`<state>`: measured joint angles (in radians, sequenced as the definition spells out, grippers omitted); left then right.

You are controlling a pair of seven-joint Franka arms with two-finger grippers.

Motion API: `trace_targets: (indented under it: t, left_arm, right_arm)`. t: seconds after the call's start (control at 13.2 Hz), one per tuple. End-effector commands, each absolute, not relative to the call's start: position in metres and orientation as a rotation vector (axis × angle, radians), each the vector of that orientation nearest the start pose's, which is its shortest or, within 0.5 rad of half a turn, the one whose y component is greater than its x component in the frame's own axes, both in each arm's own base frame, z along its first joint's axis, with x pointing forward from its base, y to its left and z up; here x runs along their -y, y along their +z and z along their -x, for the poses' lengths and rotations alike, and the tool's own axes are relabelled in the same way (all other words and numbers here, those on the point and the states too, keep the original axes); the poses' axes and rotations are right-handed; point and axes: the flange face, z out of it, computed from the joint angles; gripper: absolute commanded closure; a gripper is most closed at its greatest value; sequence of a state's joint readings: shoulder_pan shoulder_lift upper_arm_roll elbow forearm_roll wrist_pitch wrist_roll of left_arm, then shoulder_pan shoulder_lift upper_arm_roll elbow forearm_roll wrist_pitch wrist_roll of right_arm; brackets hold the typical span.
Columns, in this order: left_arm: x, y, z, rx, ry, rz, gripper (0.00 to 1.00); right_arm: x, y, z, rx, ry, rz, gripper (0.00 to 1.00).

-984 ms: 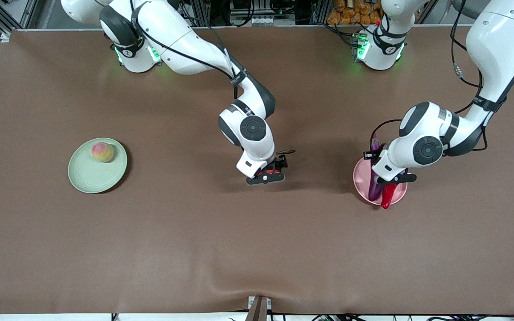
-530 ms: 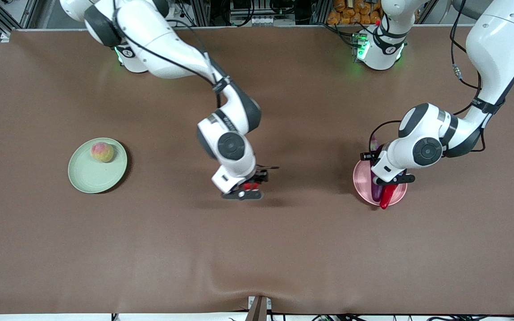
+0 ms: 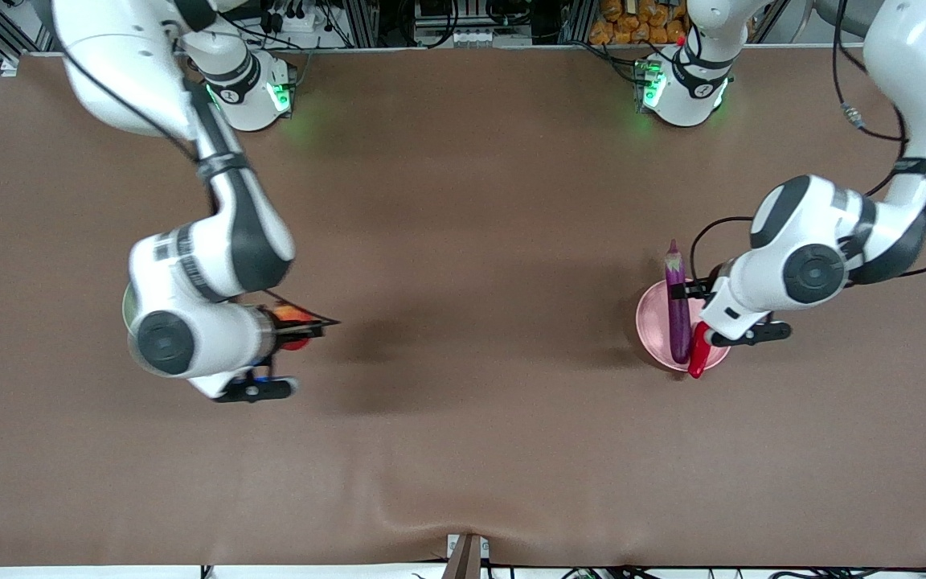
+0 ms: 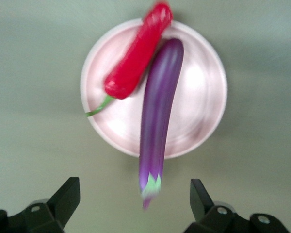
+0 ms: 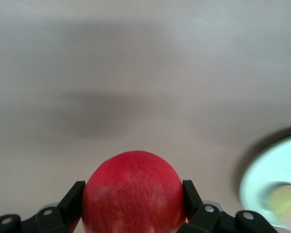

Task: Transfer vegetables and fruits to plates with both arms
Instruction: 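Place the apple on the green plate with the right gripper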

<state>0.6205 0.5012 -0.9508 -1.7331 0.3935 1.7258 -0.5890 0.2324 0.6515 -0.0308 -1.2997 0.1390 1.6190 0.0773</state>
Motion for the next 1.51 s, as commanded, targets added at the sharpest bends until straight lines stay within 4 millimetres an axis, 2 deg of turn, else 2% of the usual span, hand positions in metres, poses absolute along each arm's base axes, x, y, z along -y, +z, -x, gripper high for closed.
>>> trace_targets:
  t: [0.0, 0.15, 0.23, 0.3, 0.45, 0.53, 0.68, 0.83, 0.91, 1.06, 1.21, 1.29, 1.36, 1.44]
  left_arm:
    - [0.097, 0.471, -0.618, 0.327, 0.402, 3.061, 0.0]
    - [0.092, 0.528, -0.614, 0.366, 0.292, 3.047, 0.0]
    - [0.096, 0.545, -0.609, 0.365, 0.235, 3.036, 0.0]
    - [0.099, 0.555, -0.605, 0.365, 0.202, 3.027, 0.0]
    - [0.104, 0.572, -0.6, 0.356, 0.149, 3.02, 0.0]
    - [0.097, 0.592, -0.602, 0.364, 0.087, 3.028, 0.0]
    - [0.102, 0.595, -0.603, 0.283, 0.061, 3.013, 0.0]
    - [0.095, 0.616, -0.599, 0.387, -0.024, 3.052, 0.0]
    - [0.085, 0.622, -0.596, 0.437, -0.032, 3.09, 0.0]
    - [0.073, 0.629, -0.59, 0.407, -0.068, 3.11, 0.0]
    - [0.067, 0.633, -0.575, 0.381, -0.066, 3.09, 0.0]
    - [0.064, 0.634, -0.566, 0.394, -0.06, 3.09, 0.0]
    - [0.059, 0.636, -0.557, 0.403, -0.054, 3.09, 0.0]
    - [0.057, 0.631, -0.544, 0.391, -0.04, 3.088, 0.0]
  right_arm:
    - [-0.068, 0.327, -0.641, 0.205, 0.605, 2.93, 1.0]
    - [0.005, 0.315, -0.638, 0.278, 0.609, 2.881, 1.0]
    - [0.035, 0.305, -0.634, 0.299, 0.612, 2.865, 1.0]
    - [0.052, 0.289, -0.625, 0.286, 0.633, 2.848, 1.0]
    - [0.062, 0.265, -0.614, 0.275, 0.632, 2.874, 1.0]
    - [0.075, 0.261, -0.614, 0.259, 0.621, 2.893, 1.0]
    - [0.085, 0.251, -0.614, 0.263, 0.613, 2.892, 1.0]
    - [0.098, 0.235, -0.608, 0.259, 0.602, 2.887, 1.0]
    - [0.102, 0.23, -0.606, 0.277, 0.578, 2.89, 1.0]
    - [0.104, 0.216, -0.602, 0.285, 0.558, 2.896, 1.0]
    - [0.106, 0.21, -0.6, 0.276, 0.55, 2.898, 1.0]
    - [0.106, 0.212, -0.601, 0.275, 0.543, 2.899, 0.58]
    - [0.105, 0.211, -0.602, 0.278, 0.543, 2.899, 0.01]
    - [0.104, 0.212, -0.603, 0.282, 0.545, 2.897, 0.0]
